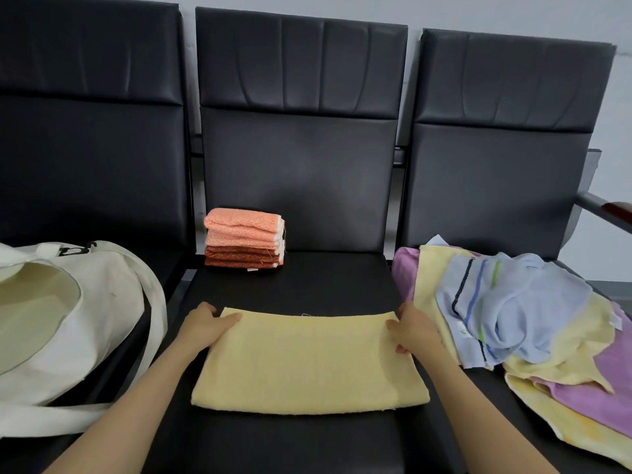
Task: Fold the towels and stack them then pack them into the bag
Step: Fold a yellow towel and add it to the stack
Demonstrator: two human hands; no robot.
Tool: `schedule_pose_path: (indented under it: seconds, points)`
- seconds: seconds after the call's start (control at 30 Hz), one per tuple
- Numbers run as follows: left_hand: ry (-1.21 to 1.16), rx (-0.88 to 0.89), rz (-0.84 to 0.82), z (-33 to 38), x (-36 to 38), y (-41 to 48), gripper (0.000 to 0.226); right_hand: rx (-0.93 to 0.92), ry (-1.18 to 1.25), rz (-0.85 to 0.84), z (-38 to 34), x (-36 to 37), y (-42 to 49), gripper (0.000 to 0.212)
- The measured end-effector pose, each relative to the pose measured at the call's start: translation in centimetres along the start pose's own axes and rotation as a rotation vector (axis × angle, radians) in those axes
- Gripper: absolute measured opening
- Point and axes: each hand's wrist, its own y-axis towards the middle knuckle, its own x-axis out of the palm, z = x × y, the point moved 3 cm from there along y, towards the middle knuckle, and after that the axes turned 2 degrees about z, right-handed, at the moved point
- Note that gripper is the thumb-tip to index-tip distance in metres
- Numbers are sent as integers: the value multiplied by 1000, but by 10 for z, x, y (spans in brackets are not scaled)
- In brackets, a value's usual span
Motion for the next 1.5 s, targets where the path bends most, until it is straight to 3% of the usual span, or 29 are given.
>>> schedule_pose_path:
  seconds: [0.07,0.2,0.3,0.4,0.5,0.57,0.73,0.83,0.97,1.03,1.17,1.3,1.5]
  points:
    - [89,-86,-161,-2,0,0,82,-76,-207,64,-8,-2,-9,23]
    - [182,-77,-218,-3,4,-5,54,-238,-403,47,-33,3,-30,34]
    - [89,52,-114,4,3,-9,47,-363,-344,-178,-45,17,-40,46]
    - [-14,196,1,11,-7,-16,60,-444,-303,-427,-50,34,-51,65]
    - [-90,372,-86,21,-12,-25,38,-484,-416,-450,-51,45,-54,80]
    - [-191,343,-208,27,-14,-35,31,-493,-481,-436,-53,50,-55,86]
    - [-386,348,-442,60,-16,-68,66,-533,-577,-391,-64,63,-60,88]
    - [-393,368,-552,82,-1,-85,71,-578,-568,-345,-74,75,-70,84]
    - [-264,369,-612,101,29,-95,74,-643,-328,-386,-93,89,-76,70]
    - [-264,348,-596,103,38,-95,75,-584,-87,-419,-94,77,-68,47]
    - [-267,316,-585,101,50,-90,75,-215,229,-343,-61,33,-37,17]
    - [-258,323,-608,104,64,-95,75,3,403,-574,-32,21,-34,21]
    - [-313,361,-687,106,94,-104,76,127,530,-588,-30,20,-31,33]
